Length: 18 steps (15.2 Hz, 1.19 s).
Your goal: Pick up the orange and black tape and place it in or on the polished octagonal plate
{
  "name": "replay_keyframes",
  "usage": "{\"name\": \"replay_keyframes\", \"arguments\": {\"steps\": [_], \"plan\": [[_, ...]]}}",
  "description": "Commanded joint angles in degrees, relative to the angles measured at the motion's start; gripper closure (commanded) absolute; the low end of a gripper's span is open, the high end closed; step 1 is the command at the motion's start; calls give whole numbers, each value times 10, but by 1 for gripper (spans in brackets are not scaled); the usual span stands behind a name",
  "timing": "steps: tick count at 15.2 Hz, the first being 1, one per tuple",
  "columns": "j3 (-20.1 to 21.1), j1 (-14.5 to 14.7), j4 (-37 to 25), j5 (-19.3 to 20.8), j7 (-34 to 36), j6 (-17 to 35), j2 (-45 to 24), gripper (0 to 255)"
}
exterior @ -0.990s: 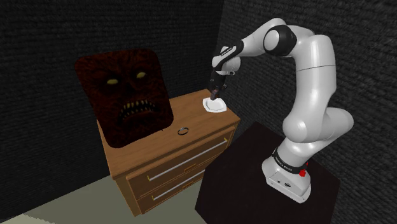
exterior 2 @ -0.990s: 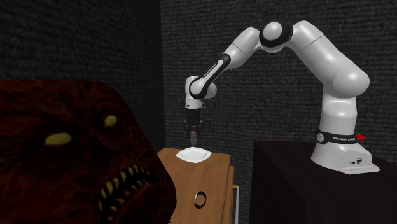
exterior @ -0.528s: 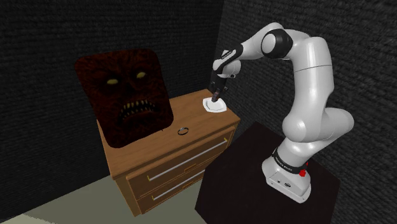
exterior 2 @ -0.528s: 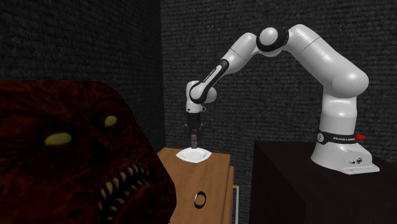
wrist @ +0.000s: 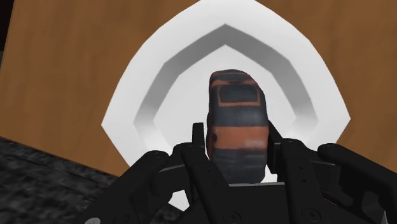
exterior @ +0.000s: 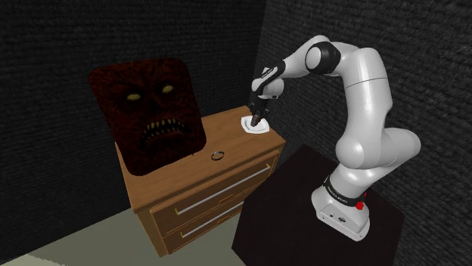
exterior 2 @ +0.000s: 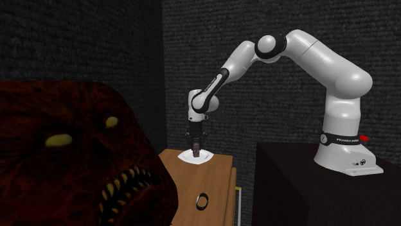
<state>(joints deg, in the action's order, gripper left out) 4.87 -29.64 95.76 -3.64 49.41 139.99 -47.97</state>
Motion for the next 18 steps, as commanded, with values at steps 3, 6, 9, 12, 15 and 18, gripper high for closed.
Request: {"name": "replay_keyframes", "arguments": {"steps": [3, 6, 9, 12, 15, 18], "plan": [[0, 1, -3, 0, 0, 5, -7, 255], [0, 1, -3, 0, 0, 5, -7, 255], [0, 1, -3, 0, 0, 5, -7, 0], [0, 1, -3, 0, 0, 4, -7, 0], [0, -1, 2, 0, 0, -6, 8, 0], [1, -5, 10, -1, -1, -38, 48, 0]]}}
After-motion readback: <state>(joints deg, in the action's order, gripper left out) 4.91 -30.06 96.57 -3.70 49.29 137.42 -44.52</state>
